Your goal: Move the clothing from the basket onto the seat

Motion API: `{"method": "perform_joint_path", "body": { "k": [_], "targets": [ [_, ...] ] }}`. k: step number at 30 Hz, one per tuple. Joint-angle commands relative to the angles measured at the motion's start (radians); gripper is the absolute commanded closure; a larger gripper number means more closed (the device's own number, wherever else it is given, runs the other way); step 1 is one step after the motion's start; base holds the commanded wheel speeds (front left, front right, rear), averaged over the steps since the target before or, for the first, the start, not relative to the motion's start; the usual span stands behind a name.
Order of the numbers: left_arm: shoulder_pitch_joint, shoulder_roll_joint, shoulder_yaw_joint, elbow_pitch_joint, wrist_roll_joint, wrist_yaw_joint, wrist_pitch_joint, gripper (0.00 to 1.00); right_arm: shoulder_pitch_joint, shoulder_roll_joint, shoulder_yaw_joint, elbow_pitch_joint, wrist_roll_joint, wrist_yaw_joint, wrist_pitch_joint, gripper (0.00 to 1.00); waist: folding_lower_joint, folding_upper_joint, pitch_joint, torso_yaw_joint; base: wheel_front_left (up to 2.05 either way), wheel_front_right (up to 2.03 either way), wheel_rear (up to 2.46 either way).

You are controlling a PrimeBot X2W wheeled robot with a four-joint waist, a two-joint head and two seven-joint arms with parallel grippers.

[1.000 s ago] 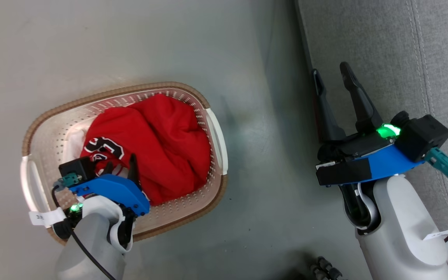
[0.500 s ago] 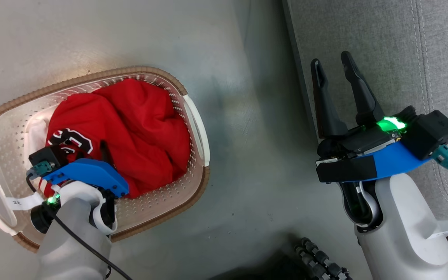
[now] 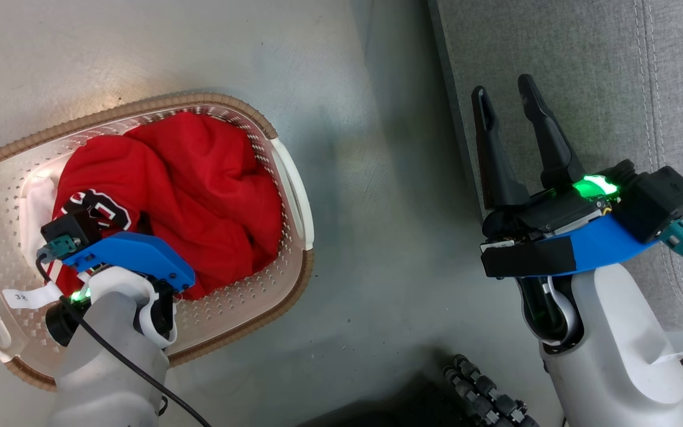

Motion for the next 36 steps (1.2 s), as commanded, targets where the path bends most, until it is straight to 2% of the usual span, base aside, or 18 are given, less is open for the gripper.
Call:
{"method": "perform_joint_path", "body": {
  "k": [1, 12, 18, 30, 33, 36],
  "targets": [
    [-0.022, 0.006, -0.001, 0.007, 0.002, -0.005, -0.004, 1.00, -0.017, -0.003, -0.004, -0.002, 0.000, 0.000, -0.006, 0.00, 0.0000, 0.0000, -0.001, 0.001, 0.00, 0.00, 0.00],
    [-0.056, 0.006, -0.039, 0.071, 0.022, -0.024, -0.021, 1.00, -0.020, -0.003, -0.005, 0.002, -0.011, 0.000, -0.006, 0.00, 0.0000, 0.0000, -0.013, 0.014, 0.00, 0.00, 0.00],
    [-0.056, -0.008, -0.079, 0.104, 0.044, -0.041, -0.033, 1.00, -0.017, -0.003, -0.009, 0.024, -0.043, 0.000, -0.006, 0.00, 0.0000, 0.0000, -0.064, 0.037, 0.00, 0.00, 0.00],
    [0.022, -0.041, -0.190, 0.153, 0.069, -0.088, -0.052, 1.00, 0.034, -0.003, -0.019, 0.181, -0.217, 0.000, -0.006, 0.00, 0.0000, 0.0000, -0.338, 0.127, 0.00, 0.00, 0.00],
    [0.060, -0.041, -0.243, 0.132, 0.044, -0.114, -0.047, 1.00, 0.052, -0.003, -0.017, 0.223, -0.236, 0.000, -0.005, 0.00, 0.0000, 0.0000, -0.424, 0.147, 0.00, 0.00, 0.00],
    [0.096, -0.041, -0.310, 0.102, 0.021, -0.120, -0.032, 1.00, 0.074, -0.003, -0.018, 0.249, -0.241, 0.000, 0.000, 0.00, 0.0000, 0.0000, -0.500, 0.171, 0.00, 0.00, 0.00]
  ]
}}
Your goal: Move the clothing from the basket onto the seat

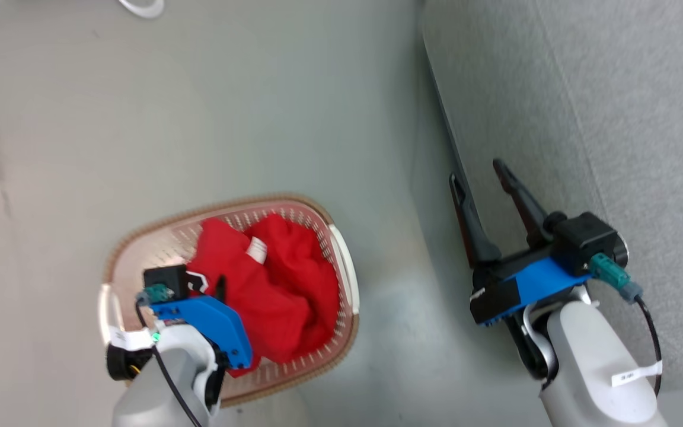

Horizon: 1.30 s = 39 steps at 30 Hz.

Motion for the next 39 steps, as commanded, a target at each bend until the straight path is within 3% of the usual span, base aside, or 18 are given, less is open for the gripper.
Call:
{"method": "perform_joint_path", "body": {
  "k": [1, 16, 27, 39],
  "targets": [
    [0.027, -0.002, -0.033, -0.021, -0.017, -0.001, 0.007, 1.00, 0.028, -0.004, -0.001, 0.012, -0.001, 0.000, 0.000, 0.00, 0.0001, -0.0002, -0.133, 0.059, 0.00, 0.00, 0.00],
    [0.060, -0.002, -0.344, -0.207, -0.087, 0.018, 0.033, 1.00, 0.147, -0.004, 0.006, 0.029, -0.004, 0.000, 0.051, 0.00, 0.0001, -0.0002, -0.380, 0.132, 0.00, 0.00, 0.00],
    [-0.007, -0.002, -0.479, -0.324, -0.134, 0.010, -0.004, 1.00, 0.220, -0.004, 0.030, 0.009, 0.026, 0.000, 0.085, 0.00, 0.0001, -0.0002, -0.513, 0.154, 0.00, 0.00, 0.00],
    [-0.150, -0.001, -0.588, -0.435, -0.165, 0.036, -0.011, 1.00, 0.248, -0.004, 0.052, -0.014, 0.051, 0.000, 0.099, 0.00, 0.0001, -0.0002, -0.553, 0.163, 0.00, 0.00, 0.00]
  ]
}}
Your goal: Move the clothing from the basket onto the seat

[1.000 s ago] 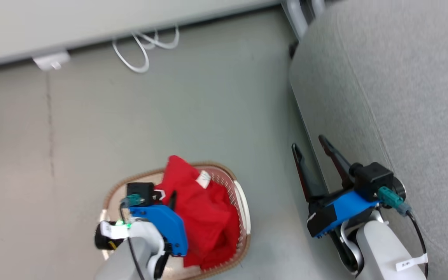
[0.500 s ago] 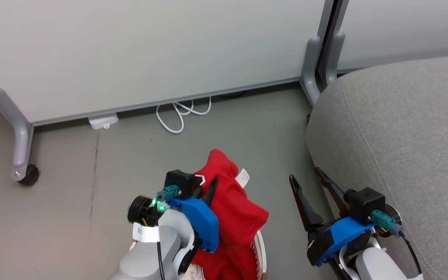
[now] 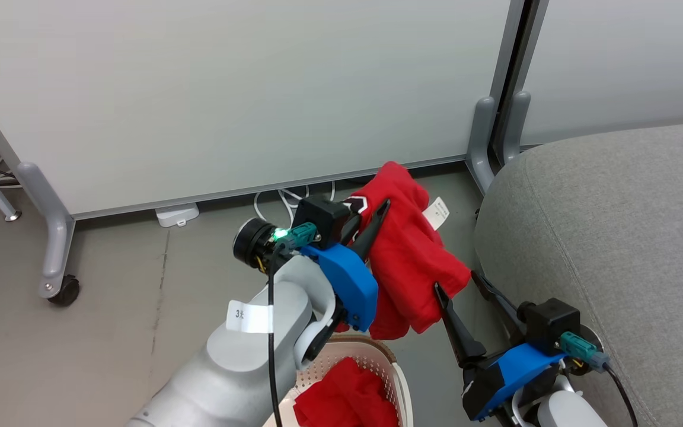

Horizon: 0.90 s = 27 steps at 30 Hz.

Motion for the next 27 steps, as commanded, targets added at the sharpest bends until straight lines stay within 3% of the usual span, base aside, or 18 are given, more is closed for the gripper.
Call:
{"method": "perform_joint_path", "body": {
  "k": [1, 27],
  "targets": [
    [-0.016, 0.000, -0.008, -0.006, -0.009, 0.005, -0.002, 1.00, 0.014, -0.004, 0.003, -0.005, 0.003, 0.000, 0.001, 0.00, 0.0001, 0.0000, -0.001, -0.001, 0.00, 0.00, 0.00],
    [-0.041, 0.000, -0.089, 0.025, -0.123, 0.039, -0.035, 1.00, -0.004, -0.004, 0.133, -0.041, 0.029, 0.000, 0.074, 0.00, 0.0001, 0.0000, 0.019, -0.017, 0.00, 0.00, 0.00]
  ]
}}
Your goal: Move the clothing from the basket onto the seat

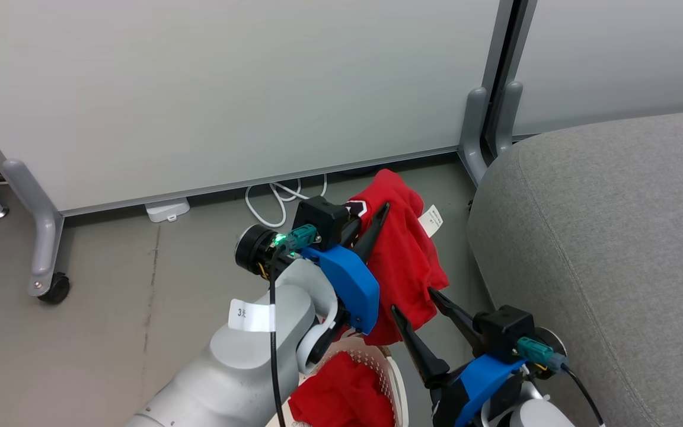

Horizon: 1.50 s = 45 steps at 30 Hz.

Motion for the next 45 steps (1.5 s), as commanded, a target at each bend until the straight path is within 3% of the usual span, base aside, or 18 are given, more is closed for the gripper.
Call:
{"method": "perform_joint_path", "body": {
  "k": [1, 10, 21, 22, 23, 45],
  "targets": [
    [-0.013, 0.000, -0.003, -0.004, -0.009, 0.004, -0.007, 1.00, -0.016, -0.004, -0.002, 0.013, -0.008, 0.000, 0.011, 0.00, 0.0000, -0.0001, 0.003, 0.002, 0.00, 0.00, 0.00],
    [-0.021, 0.000, -0.051, -0.046, -0.065, 0.010, -0.005, 1.00, -0.111, -0.004, -0.003, 0.118, -0.025, 0.000, 0.047, 0.00, 0.0000, -0.0001, 0.011, 0.016, 0.00, 0.00, 0.00],
    [-0.030, 0.000, -0.102, -0.085, -0.123, 0.020, -0.013, 1.00, -0.219, -0.004, 0.065, 0.273, 0.004, 0.000, 0.050, 0.00, 0.0000, -0.0001, 0.003, 0.019, 0.00, 0.00, 0.00],
    [-0.031, 0.000, -0.108, -0.087, -0.126, 0.020, -0.014, 1.00, -0.226, -0.004, 0.070, 0.283, 0.007, 0.000, 0.047, 0.56, 0.0000, -0.0001, 0.001, 0.019, 0.00, 0.00, 0.00],
    [-0.032, 0.000, -0.113, -0.089, -0.131, 0.022, -0.014, 1.00, -0.235, -0.004, 0.076, 0.291, 0.012, 0.000, 0.039, 1.00, 0.0000, -0.0001, 0.000, 0.020, 0.00, 0.00, 0.00],
    [-0.051, 0.000, -0.163, -0.044, -0.160, 0.020, -0.048, 1.00, -0.240, -0.004, 0.092, 0.345, 0.042, 0.000, -0.026, 1.00, 0.0000, -0.0001, -0.024, -0.002, 0.00, 0.00, 0.00]
  ]
}}
